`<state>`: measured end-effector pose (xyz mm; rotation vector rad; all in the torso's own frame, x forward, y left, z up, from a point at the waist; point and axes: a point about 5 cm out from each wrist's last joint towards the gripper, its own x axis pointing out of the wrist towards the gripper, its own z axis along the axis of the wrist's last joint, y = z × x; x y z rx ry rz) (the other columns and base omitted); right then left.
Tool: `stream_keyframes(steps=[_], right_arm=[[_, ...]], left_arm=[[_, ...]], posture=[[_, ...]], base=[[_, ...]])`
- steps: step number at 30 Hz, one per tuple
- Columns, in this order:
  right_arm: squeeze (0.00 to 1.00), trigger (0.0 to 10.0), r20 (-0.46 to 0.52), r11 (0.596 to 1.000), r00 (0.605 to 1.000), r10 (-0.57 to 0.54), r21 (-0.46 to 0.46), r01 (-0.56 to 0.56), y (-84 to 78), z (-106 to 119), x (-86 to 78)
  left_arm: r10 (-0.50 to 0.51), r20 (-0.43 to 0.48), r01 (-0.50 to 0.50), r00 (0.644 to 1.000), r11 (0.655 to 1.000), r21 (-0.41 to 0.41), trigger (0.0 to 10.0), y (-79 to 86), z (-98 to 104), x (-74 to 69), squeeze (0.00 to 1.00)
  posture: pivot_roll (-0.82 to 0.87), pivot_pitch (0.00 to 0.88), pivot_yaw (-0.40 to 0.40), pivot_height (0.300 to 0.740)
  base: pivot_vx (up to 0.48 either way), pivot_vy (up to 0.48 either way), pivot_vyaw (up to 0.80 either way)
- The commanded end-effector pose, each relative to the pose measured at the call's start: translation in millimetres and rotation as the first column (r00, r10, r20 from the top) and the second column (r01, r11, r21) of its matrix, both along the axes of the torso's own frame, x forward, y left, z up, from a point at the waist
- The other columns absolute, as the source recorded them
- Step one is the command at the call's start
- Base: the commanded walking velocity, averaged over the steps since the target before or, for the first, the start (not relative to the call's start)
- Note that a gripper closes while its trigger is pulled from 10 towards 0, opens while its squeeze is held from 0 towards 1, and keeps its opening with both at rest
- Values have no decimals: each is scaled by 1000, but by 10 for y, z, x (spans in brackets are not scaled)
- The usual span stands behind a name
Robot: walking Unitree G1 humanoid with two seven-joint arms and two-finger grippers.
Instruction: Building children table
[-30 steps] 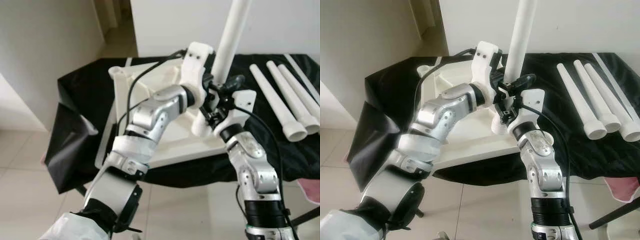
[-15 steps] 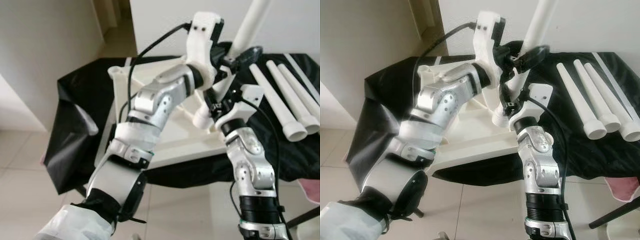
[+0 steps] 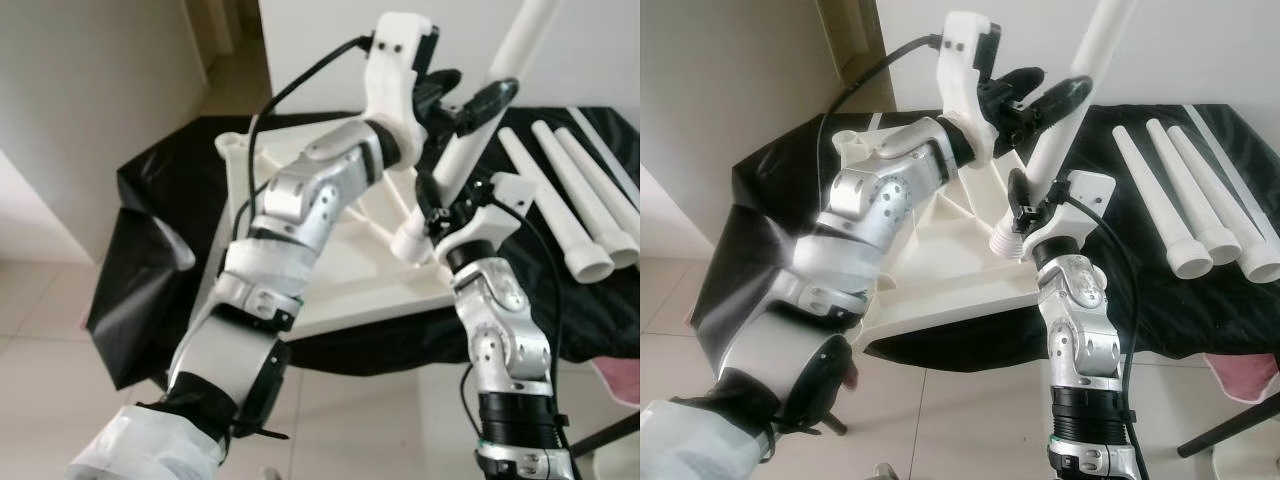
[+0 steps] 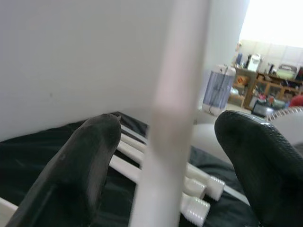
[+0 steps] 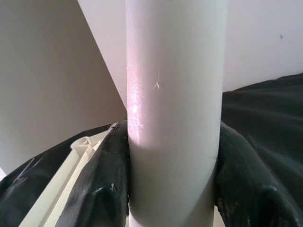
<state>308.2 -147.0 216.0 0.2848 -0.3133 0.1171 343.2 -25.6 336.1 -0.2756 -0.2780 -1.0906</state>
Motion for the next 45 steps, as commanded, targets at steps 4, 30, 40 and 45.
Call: stream_keyframes(steps=[4, 30, 40, 45], right_arm=[[0, 10000, 1, 1000, 1000, 16, 11, -16, -3, -12, -33], [0, 10000, 17, 962, 966, 260, -96, -257, 332, -28, -144], [0, 10000, -8, 948, 956, 295, -121, -293, 388, -78, -157], [0, 10000, -46, 932, 946, 322, -163, -325, 435, -136, -149]], left_arm=[[-120, 71, 122, 990, 992, -25, 10000, 69, 126, -6, 0], [229, 9, -229, 973, 973, 7, 10000, 150, 140, 328, 0], [158, 63, -163, 985, 984, 72, 10000, 65, 84, 287, 0], [104, 78, -114, 992, 983, 143, 10000, -11, -22, 258, 0]], posture=[[-125, 0, 56, 740], [-124, 0, 51, 740], [-119, 0, 50, 740], [-118, 0, 49, 740]], base=[[0, 0, 0], [0, 0, 0], [0, 0, 0], [0, 0, 0]])
